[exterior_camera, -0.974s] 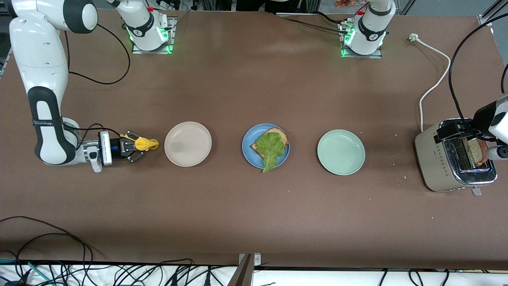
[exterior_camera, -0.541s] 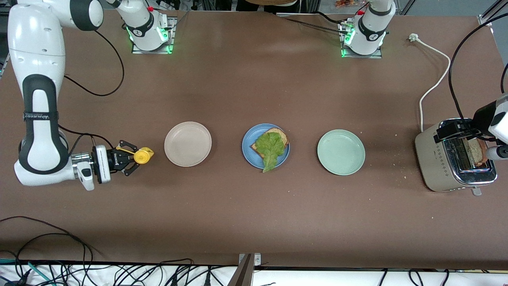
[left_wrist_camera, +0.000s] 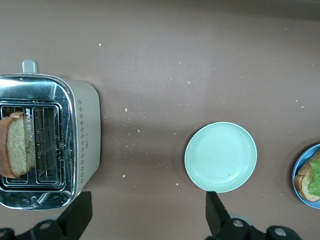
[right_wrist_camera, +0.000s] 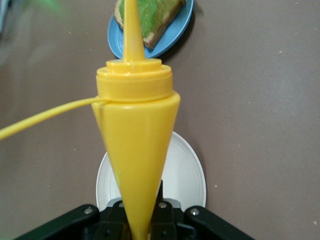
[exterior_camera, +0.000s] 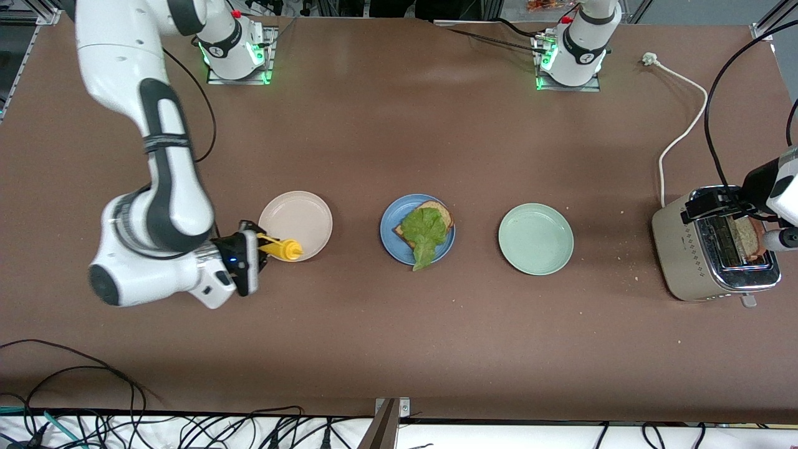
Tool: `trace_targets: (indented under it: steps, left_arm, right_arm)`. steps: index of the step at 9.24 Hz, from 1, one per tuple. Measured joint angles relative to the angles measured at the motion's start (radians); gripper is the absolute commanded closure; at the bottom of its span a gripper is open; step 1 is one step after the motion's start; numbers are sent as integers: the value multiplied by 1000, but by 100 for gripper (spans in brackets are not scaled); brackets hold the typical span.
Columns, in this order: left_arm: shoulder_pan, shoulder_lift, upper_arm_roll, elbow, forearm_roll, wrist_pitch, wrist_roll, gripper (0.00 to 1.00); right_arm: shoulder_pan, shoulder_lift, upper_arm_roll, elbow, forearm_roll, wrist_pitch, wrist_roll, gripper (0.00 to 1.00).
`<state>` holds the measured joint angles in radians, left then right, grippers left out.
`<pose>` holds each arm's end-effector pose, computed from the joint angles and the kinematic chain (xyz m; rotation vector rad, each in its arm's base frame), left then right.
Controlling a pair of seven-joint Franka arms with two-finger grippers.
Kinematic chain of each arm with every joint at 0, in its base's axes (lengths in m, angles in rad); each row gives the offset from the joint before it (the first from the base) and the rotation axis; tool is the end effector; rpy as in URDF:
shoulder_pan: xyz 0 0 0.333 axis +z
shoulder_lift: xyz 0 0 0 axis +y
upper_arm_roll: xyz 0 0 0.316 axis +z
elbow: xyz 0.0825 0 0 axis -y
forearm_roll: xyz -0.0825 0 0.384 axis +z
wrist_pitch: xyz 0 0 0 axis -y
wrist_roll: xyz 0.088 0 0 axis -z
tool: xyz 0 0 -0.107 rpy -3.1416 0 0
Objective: Make sandwich in blue plate with both arms
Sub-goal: 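Lift the mustard bottle and tilt it over the blue plate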
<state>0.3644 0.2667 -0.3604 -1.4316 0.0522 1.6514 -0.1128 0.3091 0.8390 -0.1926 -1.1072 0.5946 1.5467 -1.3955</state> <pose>0.6332 0.0352 0.5472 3.0958 0.1892 -0.0499 0.7024 0.1856 0.3016 -1.9239 -1.6934 0.0605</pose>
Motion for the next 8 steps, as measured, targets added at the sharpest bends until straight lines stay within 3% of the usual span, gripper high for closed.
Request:
trace_targets:
  steps: [5, 8]
  left_arm:
    - [0, 0, -1, -1, 0, -2, 0, 0]
    - [0, 0, -1, -1, 0, -2, 0, 0]
  right_arm:
    - [269, 0, 1, 6, -408, 78, 298, 88]
    - [411, 4, 1, 6, -585, 104, 480, 88]
